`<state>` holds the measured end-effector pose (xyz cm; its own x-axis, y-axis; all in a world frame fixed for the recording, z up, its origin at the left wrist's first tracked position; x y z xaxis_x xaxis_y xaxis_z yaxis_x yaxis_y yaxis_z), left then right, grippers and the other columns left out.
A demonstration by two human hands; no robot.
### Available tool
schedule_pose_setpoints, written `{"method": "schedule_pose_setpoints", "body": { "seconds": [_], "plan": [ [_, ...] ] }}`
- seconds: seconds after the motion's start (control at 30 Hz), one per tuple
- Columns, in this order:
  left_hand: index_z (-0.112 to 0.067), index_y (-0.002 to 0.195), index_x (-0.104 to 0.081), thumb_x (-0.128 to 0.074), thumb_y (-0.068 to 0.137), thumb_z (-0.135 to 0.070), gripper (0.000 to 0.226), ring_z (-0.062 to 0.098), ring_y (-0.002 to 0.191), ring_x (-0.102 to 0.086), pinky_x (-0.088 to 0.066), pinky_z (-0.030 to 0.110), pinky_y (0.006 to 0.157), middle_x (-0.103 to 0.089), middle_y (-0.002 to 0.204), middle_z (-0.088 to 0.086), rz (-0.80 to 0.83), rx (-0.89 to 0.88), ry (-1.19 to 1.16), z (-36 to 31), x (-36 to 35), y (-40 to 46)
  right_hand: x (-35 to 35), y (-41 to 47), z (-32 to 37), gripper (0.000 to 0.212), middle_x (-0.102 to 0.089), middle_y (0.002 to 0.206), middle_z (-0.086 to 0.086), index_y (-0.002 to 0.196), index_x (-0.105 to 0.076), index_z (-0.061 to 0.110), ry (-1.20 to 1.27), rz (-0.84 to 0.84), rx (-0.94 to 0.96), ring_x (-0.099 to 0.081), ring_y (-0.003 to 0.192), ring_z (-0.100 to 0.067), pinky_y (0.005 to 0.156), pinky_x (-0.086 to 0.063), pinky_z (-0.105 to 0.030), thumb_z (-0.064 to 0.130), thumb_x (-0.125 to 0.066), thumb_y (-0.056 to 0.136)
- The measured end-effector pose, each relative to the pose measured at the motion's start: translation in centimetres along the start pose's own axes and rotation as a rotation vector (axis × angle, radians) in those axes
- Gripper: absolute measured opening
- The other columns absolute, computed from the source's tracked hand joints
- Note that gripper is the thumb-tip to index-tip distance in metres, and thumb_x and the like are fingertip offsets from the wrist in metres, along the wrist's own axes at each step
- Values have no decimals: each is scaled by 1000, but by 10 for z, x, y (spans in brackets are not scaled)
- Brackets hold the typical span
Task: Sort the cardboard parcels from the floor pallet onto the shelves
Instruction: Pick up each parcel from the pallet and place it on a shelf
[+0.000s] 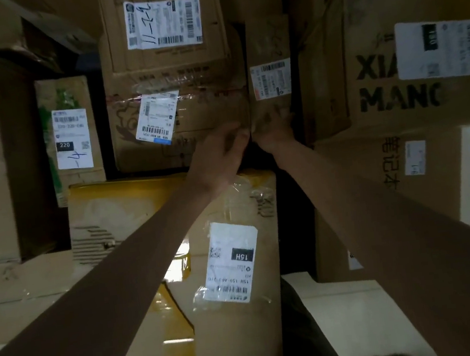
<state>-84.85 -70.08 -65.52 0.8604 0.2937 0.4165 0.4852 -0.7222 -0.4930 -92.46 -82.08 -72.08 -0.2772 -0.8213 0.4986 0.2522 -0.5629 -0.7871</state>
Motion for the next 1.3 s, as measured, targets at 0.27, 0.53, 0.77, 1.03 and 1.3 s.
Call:
{"method": "schedule_pose_setpoints", "body": {
  "seconds": [0.27,0.53,0.77,1.03,1.3],
  "plan": [
    [-12,130,-61,-59,100,-23,32,14,98,-63,-47,11,78,-69,111,1,49,-52,136,-47,81,-69,24,-158,67,22,-60,95,5,92,-57,29,159,73,159,-53,98,-17,88,-44,-29,9,-53,100],
    [-20,152,-39,-70,95,-25,65,17,130,-51,-39,10,93,-49,148,-1,195,-23,191,-141,245,-209,78,-379,172,37,-58,137,-24,135,-58,-5,39,144,270,-54,129,-39,109,-44,-48,2,-56,99],
    [-2,141,-49,-75,89,-7,58,30,126,-57,-43,7,89,-60,127,6,87,-168,311,-250,451,-301,135,-545,313,53,-60,137,-9,145,-53,15,-69,64,523,-56,126,-24,103,-48,-35,15,-67,94],
    [-20,145,-49,-75,90,-26,62,21,127,-55,-39,16,92,-56,143,6,-173,-223,415,-300,593,-419,128,-680,455,53,-64,111,-3,138,-59,16,-313,15,847,-60,98,-14,85,-45,-19,17,-76,87],
    [-22,150,-42,-73,90,-38,69,21,135,-48,-39,28,105,-47,153,2,-528,-96,504,-277,717,-586,61,-811,546,50,-63,94,2,134,-59,18,-517,68,1144,-60,87,-11,76,-48,-23,19,-76,86]
  ]
}}
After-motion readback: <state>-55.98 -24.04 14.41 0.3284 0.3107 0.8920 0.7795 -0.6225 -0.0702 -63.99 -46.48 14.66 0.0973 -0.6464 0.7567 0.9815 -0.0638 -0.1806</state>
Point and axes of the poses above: each hand's wrist, its own y-axis towards the middle knuckle, its own x-axis out of the back of the hand, z = x × y, the point moved 2 cm from there along y, towards the middle knuckle
